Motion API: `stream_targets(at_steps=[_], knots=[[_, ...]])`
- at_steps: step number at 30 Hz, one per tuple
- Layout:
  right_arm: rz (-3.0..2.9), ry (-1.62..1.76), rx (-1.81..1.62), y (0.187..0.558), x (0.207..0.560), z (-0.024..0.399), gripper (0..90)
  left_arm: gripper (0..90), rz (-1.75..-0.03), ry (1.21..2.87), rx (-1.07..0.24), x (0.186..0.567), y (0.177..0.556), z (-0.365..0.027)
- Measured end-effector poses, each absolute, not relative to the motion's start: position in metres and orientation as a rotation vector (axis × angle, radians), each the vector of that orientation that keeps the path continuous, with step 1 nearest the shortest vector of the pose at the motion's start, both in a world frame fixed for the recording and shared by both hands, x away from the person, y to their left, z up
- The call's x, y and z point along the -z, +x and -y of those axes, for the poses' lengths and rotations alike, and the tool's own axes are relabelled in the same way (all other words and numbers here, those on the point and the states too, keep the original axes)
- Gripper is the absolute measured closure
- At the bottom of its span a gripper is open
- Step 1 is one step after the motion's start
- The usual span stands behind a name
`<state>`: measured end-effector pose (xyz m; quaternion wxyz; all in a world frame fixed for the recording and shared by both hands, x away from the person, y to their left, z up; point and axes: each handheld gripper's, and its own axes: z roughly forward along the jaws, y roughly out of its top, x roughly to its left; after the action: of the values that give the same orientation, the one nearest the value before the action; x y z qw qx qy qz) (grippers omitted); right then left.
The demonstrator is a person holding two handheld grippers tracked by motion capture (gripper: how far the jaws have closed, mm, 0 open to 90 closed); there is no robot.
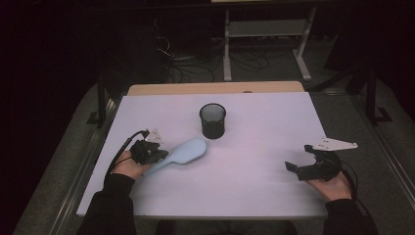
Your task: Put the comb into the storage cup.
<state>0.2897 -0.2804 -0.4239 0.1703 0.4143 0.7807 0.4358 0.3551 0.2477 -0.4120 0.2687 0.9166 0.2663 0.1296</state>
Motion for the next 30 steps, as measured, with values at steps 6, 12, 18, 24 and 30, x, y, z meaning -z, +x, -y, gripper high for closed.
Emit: stream_targets(at_steps=[6, 12, 18, 24, 30], knots=[[-2.224, 1.18, -1.236, 0.29, 0.425, 0.28, 0.0, 90.0, -0.688, 2.458, -0.331, 0.4, 0.352, -0.256], [-2.231, 1.175, -1.244, 0.291, 0.425, 0.279, 0.0, 88.9, -0.654, 2.428, -0.277, 0.39, 0.351, -0.262], [-2.231, 1.175, -1.255, 0.291, 0.425, 0.281, 0.0, 76.4, -0.583, 2.45, -0.253, 0.378, 0.348, -0.262], [-2.236, 1.166, -1.256, 0.291, 0.425, 0.279, 0.0, 58.3, -0.565, 2.462, -0.193, 0.376, 0.348, -0.258], [-2.239, 1.154, -1.268, 0.291, 0.424, 0.279, 0.0, 45.2, -0.546, 2.491, -0.184, 0.38, 0.349, -0.255]])
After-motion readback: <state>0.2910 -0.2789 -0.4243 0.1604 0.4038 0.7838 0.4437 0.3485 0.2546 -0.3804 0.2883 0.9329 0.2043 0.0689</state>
